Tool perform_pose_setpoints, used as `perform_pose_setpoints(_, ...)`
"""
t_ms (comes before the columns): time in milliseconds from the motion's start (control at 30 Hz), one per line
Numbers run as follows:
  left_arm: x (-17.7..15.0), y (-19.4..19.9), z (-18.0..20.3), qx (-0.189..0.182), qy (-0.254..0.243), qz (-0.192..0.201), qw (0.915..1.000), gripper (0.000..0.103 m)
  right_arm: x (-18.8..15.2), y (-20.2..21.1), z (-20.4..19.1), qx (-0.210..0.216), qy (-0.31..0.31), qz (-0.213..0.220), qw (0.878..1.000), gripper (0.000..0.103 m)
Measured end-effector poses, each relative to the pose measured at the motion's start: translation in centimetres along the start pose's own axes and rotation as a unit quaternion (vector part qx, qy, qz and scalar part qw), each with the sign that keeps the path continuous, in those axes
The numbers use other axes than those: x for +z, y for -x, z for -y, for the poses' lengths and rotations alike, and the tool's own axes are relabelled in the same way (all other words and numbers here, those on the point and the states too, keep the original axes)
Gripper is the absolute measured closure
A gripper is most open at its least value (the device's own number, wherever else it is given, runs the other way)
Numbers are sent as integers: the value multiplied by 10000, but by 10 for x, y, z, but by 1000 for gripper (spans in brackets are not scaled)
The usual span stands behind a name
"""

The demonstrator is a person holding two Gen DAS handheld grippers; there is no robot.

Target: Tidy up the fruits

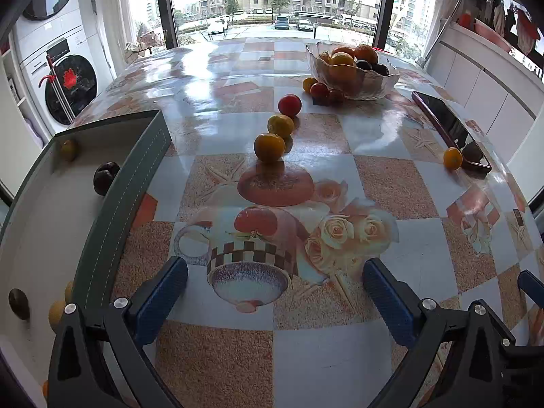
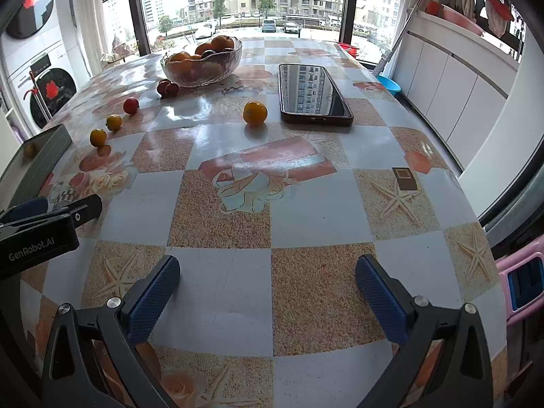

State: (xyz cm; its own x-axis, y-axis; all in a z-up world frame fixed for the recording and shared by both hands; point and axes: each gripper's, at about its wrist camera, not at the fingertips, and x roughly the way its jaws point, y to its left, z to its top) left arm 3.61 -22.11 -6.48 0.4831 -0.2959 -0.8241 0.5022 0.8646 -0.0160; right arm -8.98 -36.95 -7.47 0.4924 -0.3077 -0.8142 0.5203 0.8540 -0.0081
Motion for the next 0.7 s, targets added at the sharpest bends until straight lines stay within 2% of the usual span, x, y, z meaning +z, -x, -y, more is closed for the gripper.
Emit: perform_pose_setpoints(700,0,0,0,0,-2,-2,10000,0,-1,1,-1,9,-2,19,10000,0)
